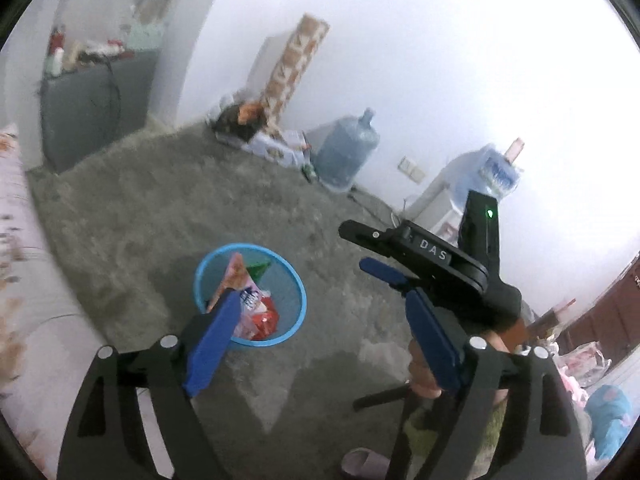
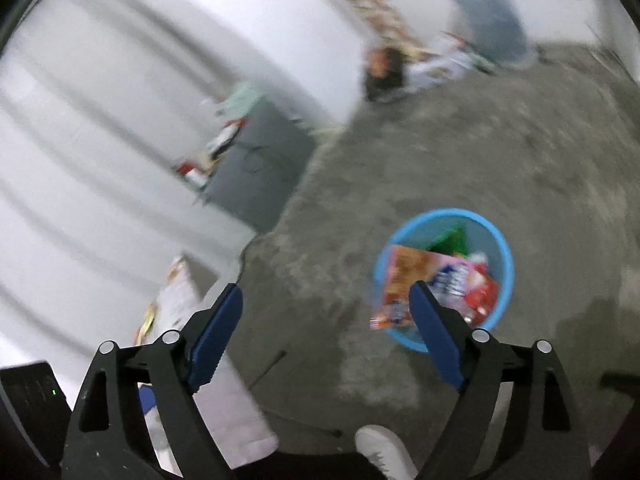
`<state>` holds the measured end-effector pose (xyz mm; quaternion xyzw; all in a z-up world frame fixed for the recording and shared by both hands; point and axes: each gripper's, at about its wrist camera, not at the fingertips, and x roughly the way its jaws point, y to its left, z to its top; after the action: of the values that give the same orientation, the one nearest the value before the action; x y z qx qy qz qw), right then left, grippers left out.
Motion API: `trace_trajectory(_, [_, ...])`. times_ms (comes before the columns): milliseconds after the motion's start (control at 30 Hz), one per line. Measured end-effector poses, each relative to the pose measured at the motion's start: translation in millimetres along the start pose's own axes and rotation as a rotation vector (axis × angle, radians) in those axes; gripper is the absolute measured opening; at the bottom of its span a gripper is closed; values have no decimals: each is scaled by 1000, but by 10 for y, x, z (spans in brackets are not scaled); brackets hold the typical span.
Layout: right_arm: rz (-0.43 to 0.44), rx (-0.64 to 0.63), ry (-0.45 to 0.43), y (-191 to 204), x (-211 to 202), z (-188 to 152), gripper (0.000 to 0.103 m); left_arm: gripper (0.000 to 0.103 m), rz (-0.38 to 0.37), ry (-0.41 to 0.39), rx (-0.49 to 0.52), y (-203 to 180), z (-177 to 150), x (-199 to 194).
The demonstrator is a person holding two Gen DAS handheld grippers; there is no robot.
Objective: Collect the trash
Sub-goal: 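Open both tools to drop the tray and red packet into the basket, then grasp the white paper cup with the left tool while the right tool grasps the clear plastic lid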
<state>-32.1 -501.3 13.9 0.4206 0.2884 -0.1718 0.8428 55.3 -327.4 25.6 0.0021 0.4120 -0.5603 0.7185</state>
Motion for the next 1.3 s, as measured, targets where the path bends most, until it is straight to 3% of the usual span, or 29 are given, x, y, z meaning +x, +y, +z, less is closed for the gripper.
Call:
trace_trajectory(167, [84, -166, 64, 678, 3, -124, 83, 86, 43, -88, -31, 208, -213, -758])
trace_trajectory(400, [191, -318, 155, 1414, 59, -385, 84, 86, 252, -222, -74, 766, -673, -1804])
trace_trajectory(600, [274, -408, 243, 1956, 194, -659, 84, 86, 431, -329, -213, 1371, -1137, -2591])
trace_trajectory(800, [330, -509, 352, 2509, 460, -961, 84, 87, 558, -390, -312, 1885, -1396, -3121])
trace_trajectory(1033, [348, -611, 451, 3017, 751, -1218, 85, 97, 725, -413, -215, 2457, -1122, -3562])
trace_trajectory(1200, [360, -645, 504, 3282, 1014, -1378, 86, 97, 770, -377, -252, 3196, -895, -3674])
trace_trajectory(1300, [351, -664, 542, 3419, 1207, -1461, 86, 97, 824, -330, -225, 3581, -743, -3626])
